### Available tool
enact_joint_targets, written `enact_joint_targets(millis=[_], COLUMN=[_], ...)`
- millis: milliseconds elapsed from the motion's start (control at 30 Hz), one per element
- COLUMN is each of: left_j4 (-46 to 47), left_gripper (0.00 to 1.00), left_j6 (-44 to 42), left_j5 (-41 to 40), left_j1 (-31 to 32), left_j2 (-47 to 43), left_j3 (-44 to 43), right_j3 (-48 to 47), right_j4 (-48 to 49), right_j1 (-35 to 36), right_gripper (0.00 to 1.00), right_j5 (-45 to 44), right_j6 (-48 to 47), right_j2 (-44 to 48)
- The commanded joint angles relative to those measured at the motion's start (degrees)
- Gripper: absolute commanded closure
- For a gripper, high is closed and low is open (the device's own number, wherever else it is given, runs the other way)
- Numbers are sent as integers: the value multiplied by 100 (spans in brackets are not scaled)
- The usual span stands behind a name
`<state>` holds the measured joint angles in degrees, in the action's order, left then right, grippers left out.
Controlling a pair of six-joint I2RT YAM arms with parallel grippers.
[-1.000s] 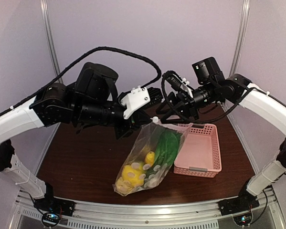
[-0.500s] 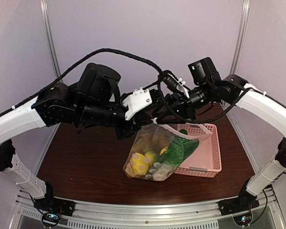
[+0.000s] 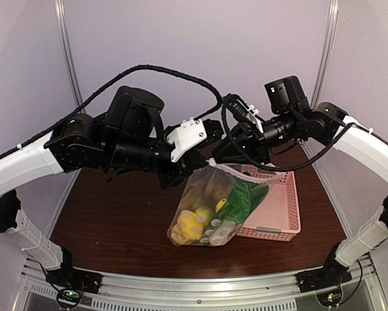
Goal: Place the food in the zip-top bag and seal the zipper
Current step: Zip the zipper on the zipper food storage bag.
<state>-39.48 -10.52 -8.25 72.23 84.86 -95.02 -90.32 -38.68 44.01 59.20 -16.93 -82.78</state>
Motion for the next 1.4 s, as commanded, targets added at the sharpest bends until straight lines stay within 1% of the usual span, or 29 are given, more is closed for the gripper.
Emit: enact_joint_targets(millis=[0,133,333,400,467,500,567,633,767,933,1000,1167,1200,1367], left_j4=[596,685,717,718,729,736,748,764,782,793,793,793,792,786], left_gripper=[100,100,100,100,100,100,100,100,100,100,100,100,100,100], left_j6=[151,189,232,240,243,237,243,233,241,263,270,314,324,374], left_j5=[5,7,12,-15,-71,-93,-119,-118,-90,-80,-91,-195,-211,-262], left_j1=[28,28,23,28,28,27,28,28,28,28,28,28,28,19], left_j2=[-164,-224,-258,-262,-260,-263,-257,-253,-255,-271,-289,-366,-387,-532], left_j3=[47,104,151,167,189,194,202,203,203,211,225,317,344,542], right_j3=[91,113,89,64,37,39,42,54,82,77,76,-105,-168,-415], right_j4=[104,28,12,-52,-135,-166,-179,-178,-26,51,78,-248,-355,-1012], right_j1=[48,89,141,163,177,182,194,196,205,205,209,209,207,205], right_gripper=[81,74,73,69,61,59,59,60,71,80,86,98,100,100], right_j5=[-278,-399,-439,-444,-409,-385,-367,-381,-517,-801,-853,-880,-964,-1393], right_j6=[7,-94,-98,-145,-202,-240,-263,-266,-124,-9,-10,-352,-460,-1163], right_j2=[69,74,22,11,4,7,32,38,34,21,41,50,47,4])
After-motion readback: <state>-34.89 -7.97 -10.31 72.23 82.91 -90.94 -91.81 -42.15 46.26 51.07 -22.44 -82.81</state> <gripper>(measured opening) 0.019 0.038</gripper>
